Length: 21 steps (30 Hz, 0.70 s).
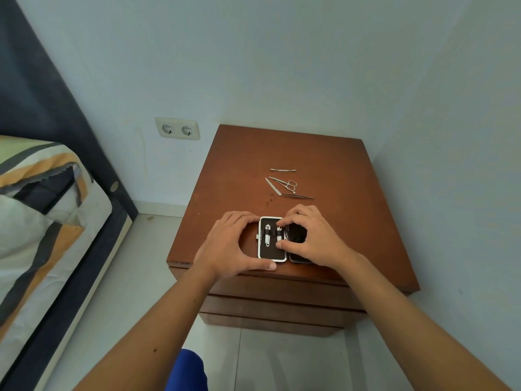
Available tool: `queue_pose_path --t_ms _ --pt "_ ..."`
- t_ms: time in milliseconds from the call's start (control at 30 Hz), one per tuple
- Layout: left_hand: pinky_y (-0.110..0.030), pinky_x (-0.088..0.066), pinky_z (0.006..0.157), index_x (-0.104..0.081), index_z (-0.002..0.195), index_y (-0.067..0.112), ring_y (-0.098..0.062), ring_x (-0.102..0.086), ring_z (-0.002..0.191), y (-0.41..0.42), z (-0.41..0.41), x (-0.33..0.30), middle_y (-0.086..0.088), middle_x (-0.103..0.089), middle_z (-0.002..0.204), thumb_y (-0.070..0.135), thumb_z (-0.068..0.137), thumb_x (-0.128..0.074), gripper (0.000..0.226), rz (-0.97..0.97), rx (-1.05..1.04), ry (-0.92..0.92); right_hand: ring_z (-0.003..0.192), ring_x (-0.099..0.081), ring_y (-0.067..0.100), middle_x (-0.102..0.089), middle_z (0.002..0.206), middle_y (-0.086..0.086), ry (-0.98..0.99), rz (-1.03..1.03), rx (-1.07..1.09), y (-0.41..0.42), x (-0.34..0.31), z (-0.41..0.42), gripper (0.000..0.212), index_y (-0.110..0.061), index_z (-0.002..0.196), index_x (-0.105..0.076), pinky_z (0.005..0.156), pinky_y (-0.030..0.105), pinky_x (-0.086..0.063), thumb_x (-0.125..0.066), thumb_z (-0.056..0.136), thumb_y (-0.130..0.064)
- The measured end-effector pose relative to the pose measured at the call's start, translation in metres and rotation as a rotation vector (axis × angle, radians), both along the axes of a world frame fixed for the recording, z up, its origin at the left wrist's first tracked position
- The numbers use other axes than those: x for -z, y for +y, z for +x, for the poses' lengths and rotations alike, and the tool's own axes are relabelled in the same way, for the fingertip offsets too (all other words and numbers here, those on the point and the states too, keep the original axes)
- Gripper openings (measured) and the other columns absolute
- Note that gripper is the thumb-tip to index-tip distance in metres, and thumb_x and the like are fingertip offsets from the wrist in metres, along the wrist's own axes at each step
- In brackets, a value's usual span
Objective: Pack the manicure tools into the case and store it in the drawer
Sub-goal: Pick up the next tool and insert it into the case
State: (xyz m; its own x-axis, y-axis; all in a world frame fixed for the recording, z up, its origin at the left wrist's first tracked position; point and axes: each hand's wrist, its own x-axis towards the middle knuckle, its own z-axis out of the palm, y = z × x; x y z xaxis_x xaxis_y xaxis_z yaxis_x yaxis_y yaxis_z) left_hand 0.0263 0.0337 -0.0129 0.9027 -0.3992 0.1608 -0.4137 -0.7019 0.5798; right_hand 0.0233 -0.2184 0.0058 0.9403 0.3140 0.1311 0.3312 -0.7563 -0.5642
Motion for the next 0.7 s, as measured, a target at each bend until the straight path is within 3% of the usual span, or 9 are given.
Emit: queue_pose_path --t_ms 167,267,333,533,700 --pt "-0.034 -0.039 0.115 -0.054 0.143 0.035 0.0 -0.04 0.135 0.001 0.0 -0.001 0.022 -0.052 0.142 0.092 0.054 -0.077 0.109 -0.006 0.004 0.003 0.111 -0.056 0.004 -0.064 0.115 -0.017 0.01 0.078 0.062 -0.005 -0.009 0.005 0.041 -0.028 0.12 -0.075 0.094 0.011 -0.04 -0.084 0.083 -0.042" --pt "-0.033 -0.039 0.115 -0.054 0.143 0.035 0.0 -0.04 0.136 0.001 0.0 -0.001 0.022 -0.052 0.143 0.093 0.054 -0.076 0.109 -0.008 0.004 0.004 0.097 -0.067 0.006 -0.069 0.106 -0.01 -0.055 0.179 0.174 -0.012 -0.011 0.017 0.023 -0.023 0.111 -0.08 0.091 0.019 -0.052 -0.082 0.087 -0.026" --pt "-0.031 -0.038 0.114 -0.054 0.144 0.034 0.0 -0.04 0.136 0.001 0.0 0.0 0.022 -0.052 0.144 0.093 0.054 -0.077 0.11 -0.009 0.007 0.002 0.092 -0.067 0.01 -0.069 0.101 -0.01 -0.094 0.162 0.257 -0.018 -0.01 0.029 0.017 -0.024 0.106 -0.081 0.088 0.025 -0.053 -0.081 0.088 -0.022" --pt "-0.029 -0.037 0.115 -0.052 0.144 0.035 0.003 -0.039 0.136 0.001 0.0 0.0 0.024 -0.05 0.144 0.093 0.054 -0.077 0.11 -0.015 0.009 0.002 0.09 -0.062 0.014 -0.069 0.095 -0.01 -0.138 0.114 0.361 -0.027 -0.014 0.069 0.009 -0.028 0.099 -0.081 0.086 0.032 -0.052 -0.077 0.091 -0.026" --pt "-0.032 -0.038 0.116 -0.054 0.143 0.035 0.003 -0.04 0.136 0.001 0.0 0.0 0.024 -0.05 0.143 0.093 0.054 -0.077 0.11 -0.022 0.009 -0.005 0.087 -0.063 0.015 -0.068 0.097 -0.003 -0.088 0.106 0.376 -0.024 -0.009 0.104 0.017 -0.021 0.106 -0.081 0.091 0.039 -0.054 -0.079 0.091 -0.028"
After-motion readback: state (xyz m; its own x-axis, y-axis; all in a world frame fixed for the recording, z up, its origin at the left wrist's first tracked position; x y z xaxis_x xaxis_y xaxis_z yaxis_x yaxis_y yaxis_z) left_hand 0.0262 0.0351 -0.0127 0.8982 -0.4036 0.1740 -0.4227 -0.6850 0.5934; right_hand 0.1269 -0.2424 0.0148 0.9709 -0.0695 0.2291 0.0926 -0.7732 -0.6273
